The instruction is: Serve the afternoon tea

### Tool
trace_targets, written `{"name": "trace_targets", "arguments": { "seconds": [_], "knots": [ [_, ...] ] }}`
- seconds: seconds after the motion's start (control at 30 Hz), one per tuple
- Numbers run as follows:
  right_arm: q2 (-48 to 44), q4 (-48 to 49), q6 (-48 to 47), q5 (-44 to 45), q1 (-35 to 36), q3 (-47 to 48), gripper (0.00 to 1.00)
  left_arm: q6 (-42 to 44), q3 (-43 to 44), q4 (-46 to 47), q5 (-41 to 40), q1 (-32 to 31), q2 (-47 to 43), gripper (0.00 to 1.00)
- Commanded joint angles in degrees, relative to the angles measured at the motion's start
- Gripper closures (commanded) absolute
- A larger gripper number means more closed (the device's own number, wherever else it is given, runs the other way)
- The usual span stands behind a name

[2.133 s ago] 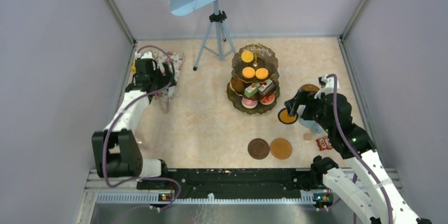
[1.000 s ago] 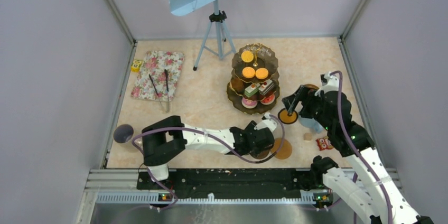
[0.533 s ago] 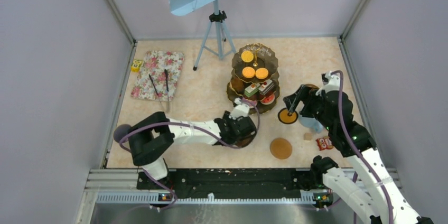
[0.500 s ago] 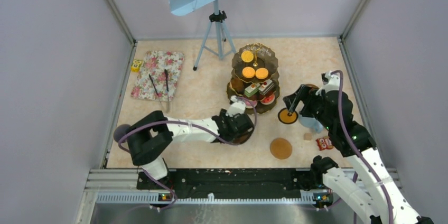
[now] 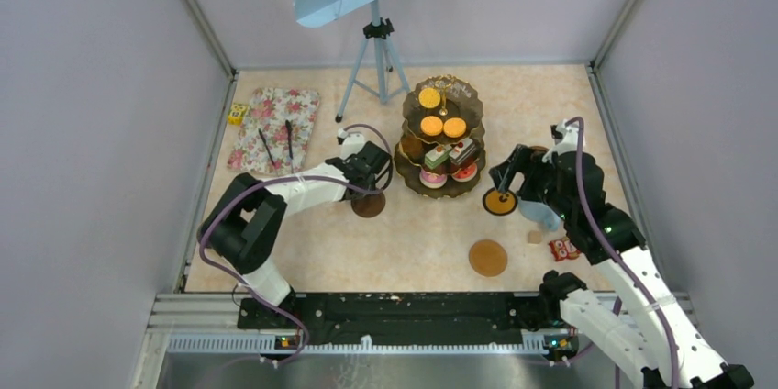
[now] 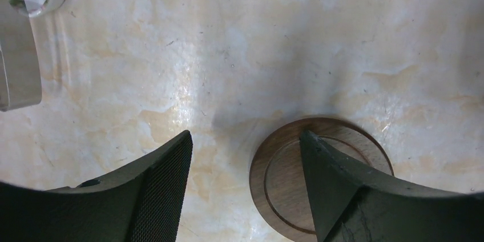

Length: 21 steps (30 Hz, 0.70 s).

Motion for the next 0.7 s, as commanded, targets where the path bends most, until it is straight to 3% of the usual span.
{"name": "trace_targets", "arguments": {
  "seconds": [0.0, 0.43, 0.67],
  "knots": [
    [0.36, 2.18, -1.11, 2.05, 0.67, 1.9, 0.09, 3.14, 1.73, -3.49, 1.7, 0.6, 2.86, 0.25],
    [7.47, -0.5, -6.56, 10.76, 0.65, 7.72, 0.09, 16.1, 7.65, 1.13, 9.2, 0.6, -16.94, 0.02],
    [10.51, -0.72, -6.97, 13.11, 0.64, 10.31, 0.09, 21.58, 6.07, 5.42, 13.22, 0.56, -24.29, 0.01]
  ]
}}
